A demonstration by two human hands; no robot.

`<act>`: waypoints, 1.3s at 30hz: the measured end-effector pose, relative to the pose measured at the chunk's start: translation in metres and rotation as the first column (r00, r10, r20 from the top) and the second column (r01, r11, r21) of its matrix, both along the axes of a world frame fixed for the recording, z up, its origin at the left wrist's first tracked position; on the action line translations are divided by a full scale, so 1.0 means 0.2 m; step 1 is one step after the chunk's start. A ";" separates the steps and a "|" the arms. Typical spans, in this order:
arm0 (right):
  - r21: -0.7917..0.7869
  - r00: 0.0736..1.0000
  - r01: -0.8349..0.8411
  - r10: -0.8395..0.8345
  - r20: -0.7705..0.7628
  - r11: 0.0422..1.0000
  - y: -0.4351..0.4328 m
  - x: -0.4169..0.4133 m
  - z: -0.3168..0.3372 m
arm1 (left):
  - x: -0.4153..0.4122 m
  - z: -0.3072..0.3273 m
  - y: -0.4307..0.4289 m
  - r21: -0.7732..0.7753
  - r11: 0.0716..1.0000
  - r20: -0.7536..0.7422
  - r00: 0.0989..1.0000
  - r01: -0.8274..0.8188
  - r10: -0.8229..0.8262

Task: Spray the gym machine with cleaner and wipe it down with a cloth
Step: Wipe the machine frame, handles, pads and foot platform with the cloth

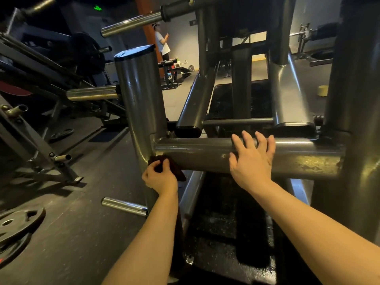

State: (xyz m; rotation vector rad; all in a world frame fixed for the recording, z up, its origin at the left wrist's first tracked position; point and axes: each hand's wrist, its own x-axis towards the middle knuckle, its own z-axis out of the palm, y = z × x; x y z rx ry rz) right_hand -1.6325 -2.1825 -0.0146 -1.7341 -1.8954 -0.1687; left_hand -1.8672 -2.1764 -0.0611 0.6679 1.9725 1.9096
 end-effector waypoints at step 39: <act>-0.174 -0.212 -0.645 -0.393 -0.895 0.744 -0.49 0.10 0.01 | 0.51 0.32 -0.34 -0.245 0.549 -0.345 0.457 0.799 -0.820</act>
